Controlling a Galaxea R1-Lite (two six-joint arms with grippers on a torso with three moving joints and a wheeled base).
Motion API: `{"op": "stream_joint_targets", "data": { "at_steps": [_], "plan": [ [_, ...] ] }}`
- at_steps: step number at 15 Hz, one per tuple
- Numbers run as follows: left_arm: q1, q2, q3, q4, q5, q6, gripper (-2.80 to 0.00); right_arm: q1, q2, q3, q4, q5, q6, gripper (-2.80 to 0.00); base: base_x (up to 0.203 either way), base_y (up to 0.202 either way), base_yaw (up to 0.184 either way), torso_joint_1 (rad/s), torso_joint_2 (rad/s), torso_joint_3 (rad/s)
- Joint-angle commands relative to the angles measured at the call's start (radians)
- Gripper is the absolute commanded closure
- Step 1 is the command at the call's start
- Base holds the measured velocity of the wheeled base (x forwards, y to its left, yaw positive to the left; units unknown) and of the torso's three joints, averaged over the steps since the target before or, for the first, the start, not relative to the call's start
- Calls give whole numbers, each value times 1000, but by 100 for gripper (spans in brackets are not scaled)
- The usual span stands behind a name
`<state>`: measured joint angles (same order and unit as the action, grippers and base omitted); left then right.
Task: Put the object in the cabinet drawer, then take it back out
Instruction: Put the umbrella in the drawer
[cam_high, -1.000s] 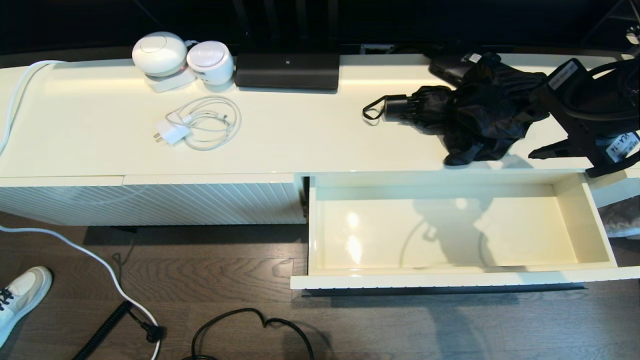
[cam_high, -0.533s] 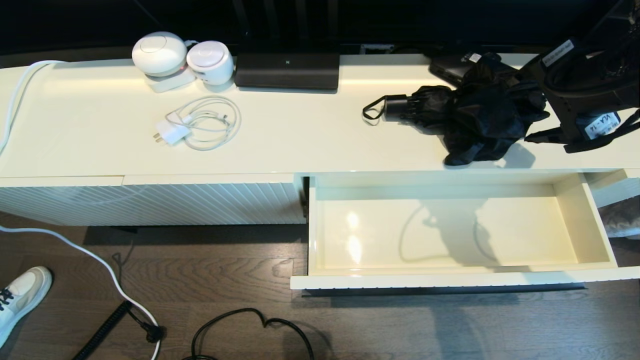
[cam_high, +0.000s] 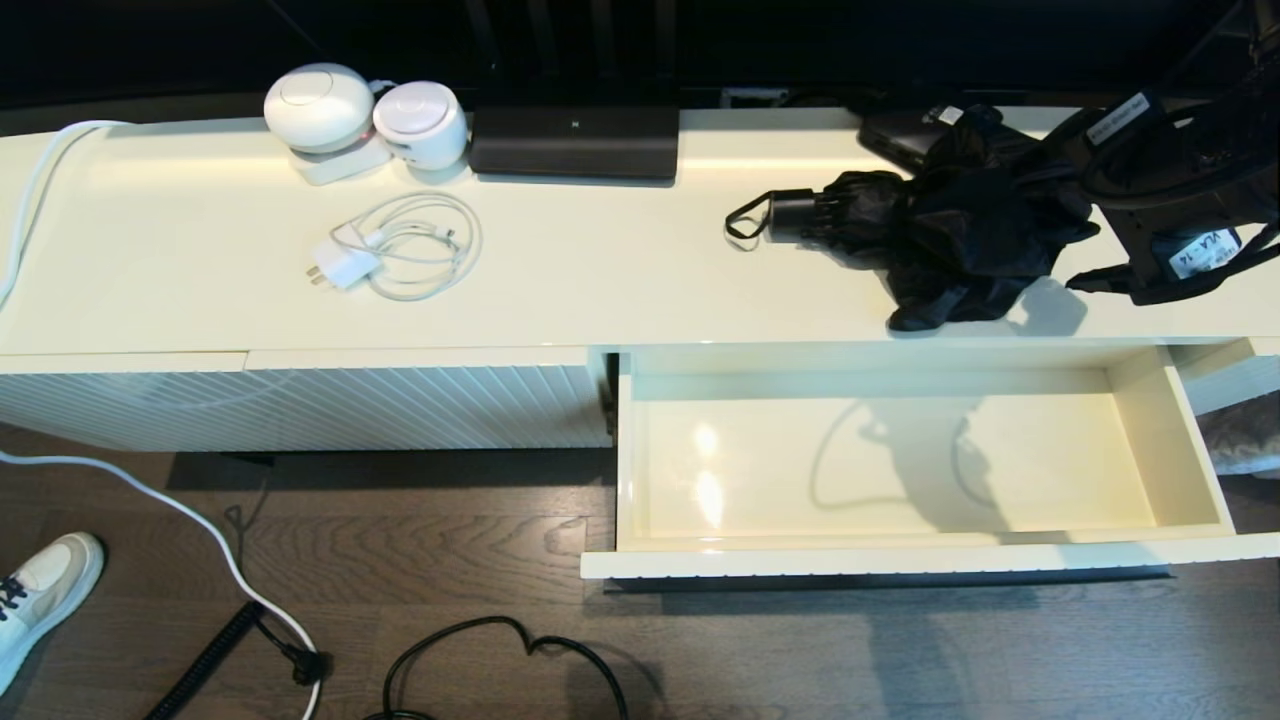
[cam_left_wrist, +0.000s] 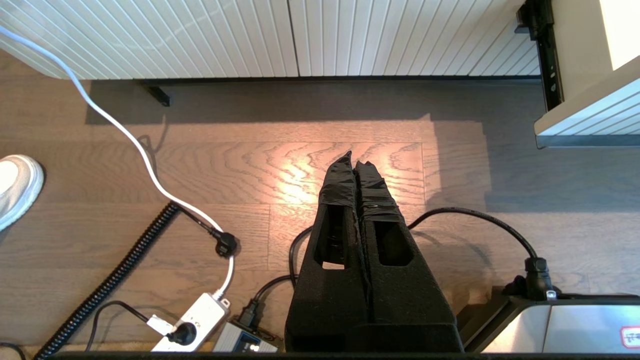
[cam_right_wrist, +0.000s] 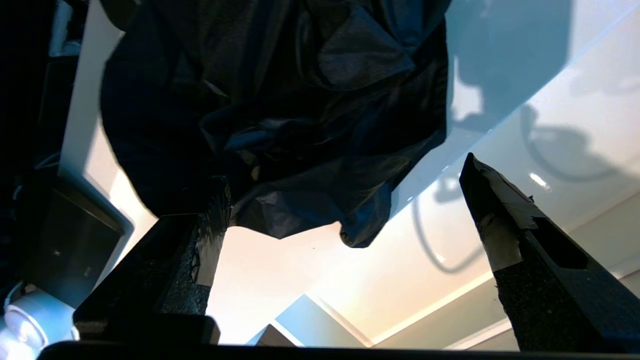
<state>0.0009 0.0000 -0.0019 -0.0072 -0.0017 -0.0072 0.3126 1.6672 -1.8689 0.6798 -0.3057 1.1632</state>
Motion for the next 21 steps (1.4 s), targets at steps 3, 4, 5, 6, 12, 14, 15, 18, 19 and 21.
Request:
{"op": "stream_joint_targets", "data": {
  "at_steps": [3,4,5,6,12,14,15,18,19,21],
  "plan": [
    [-1,0,0,0,0,0,0,2,-7,25,11,6,13,-280,0,0,0,0,0,0],
    [-1,0,0,0,0,0,0,2,-9,39,9,7,13,-280,0,0,0,0,0,0],
    [1,0,1,0,0,0,0,2,-6,42,5,7,12,-280,0,0,0,0,0,0],
    [-1,0,0,0,0,0,0,1,-2,40,2,6,12,-280,0,0,0,0,0,0],
    [-1,0,0,0,0,0,0,-18,53,45,-50,8,12,-280,0,0,0,0,0,0],
    [-1,0,1,0,0,0,0,-18,73,44,-64,8,12,-280,0,0,0,0,0,0],
    [-1,0,0,0,0,0,0,-18,74,43,-80,10,11,-280,0,0,0,0,0,0],
    [1,0,0,0,0,0,0,-38,83,35,-111,25,1,-280,0,0,0,0,0,0],
    [-1,0,0,0,0,0,0,-39,85,42,-127,28,-3,-280,0,0,0,0,0,0],
    [1,0,0,0,0,0,0,-41,97,45,-150,30,-5,-280,0,0,0,0,0,0]
  ]
}}
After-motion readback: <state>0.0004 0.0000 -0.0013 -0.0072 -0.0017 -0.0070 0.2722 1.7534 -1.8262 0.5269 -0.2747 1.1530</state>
